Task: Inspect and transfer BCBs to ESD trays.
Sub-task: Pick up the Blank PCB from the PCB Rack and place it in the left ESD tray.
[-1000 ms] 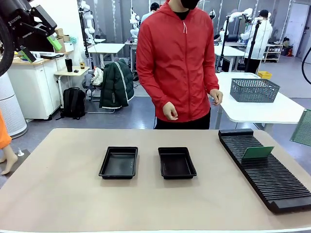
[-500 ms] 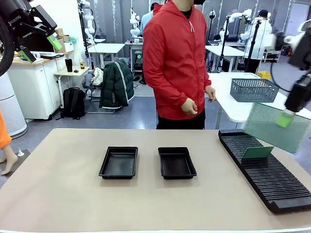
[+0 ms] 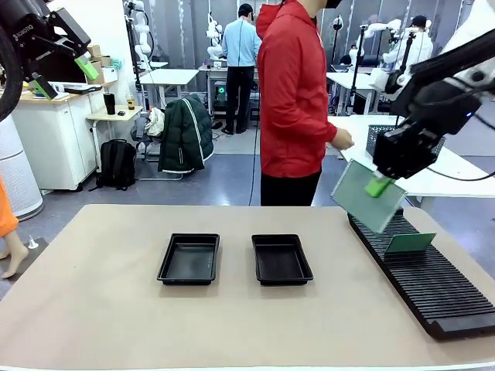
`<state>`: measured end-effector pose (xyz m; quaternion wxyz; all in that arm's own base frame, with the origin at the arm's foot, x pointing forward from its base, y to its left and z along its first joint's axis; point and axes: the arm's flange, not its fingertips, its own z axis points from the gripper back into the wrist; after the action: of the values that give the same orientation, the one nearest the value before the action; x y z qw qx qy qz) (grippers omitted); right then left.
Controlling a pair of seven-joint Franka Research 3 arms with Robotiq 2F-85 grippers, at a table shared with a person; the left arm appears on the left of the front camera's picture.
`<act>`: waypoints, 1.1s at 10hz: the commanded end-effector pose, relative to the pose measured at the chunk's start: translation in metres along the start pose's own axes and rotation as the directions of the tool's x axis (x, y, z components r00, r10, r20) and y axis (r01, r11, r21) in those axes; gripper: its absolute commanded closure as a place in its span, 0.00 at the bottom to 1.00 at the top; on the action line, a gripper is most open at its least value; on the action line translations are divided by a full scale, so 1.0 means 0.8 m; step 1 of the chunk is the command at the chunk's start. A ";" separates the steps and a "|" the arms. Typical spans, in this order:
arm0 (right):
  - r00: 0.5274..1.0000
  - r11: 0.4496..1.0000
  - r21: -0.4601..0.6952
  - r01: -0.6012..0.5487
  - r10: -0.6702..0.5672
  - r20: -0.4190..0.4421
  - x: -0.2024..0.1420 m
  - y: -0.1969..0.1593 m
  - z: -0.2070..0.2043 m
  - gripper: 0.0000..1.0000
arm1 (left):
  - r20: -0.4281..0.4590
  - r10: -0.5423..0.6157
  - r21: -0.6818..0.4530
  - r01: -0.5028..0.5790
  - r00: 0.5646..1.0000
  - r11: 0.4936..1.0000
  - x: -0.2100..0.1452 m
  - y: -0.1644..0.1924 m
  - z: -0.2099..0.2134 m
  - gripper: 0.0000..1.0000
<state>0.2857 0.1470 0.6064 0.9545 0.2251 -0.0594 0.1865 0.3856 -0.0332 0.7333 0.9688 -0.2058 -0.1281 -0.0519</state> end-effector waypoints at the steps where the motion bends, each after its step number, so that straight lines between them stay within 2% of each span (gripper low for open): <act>1: 0.994 0.995 0.074 0.066 -0.072 0.084 0.029 -0.005 -0.040 0.97 | 0.002 0.000 0.000 0.000 1.000 1.000 -0.001 0.001 0.000 0.00; 3: 0.979 0.980 0.144 0.139 -0.158 0.130 0.055 -0.013 -0.089 0.97 | 0.002 0.000 0.000 0.000 1.000 1.000 -0.001 0.001 0.000 0.00; 5: 0.965 0.954 0.230 0.195 -0.228 0.127 0.085 -0.017 -0.146 0.97 | 0.002 0.000 0.000 0.000 1.000 1.000 -0.001 0.001 0.000 0.00; 11: 0.917 0.873 0.350 0.338 -0.389 0.085 0.159 0.034 -0.282 0.97 | 0.002 0.000 0.000 0.000 1.000 1.000 -0.001 0.001 0.000 0.00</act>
<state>0.3917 0.2961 0.4463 0.9208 0.3870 -0.0481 0.0103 0.3856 -0.0334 0.7334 0.9688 -0.2057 -0.1282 -0.0521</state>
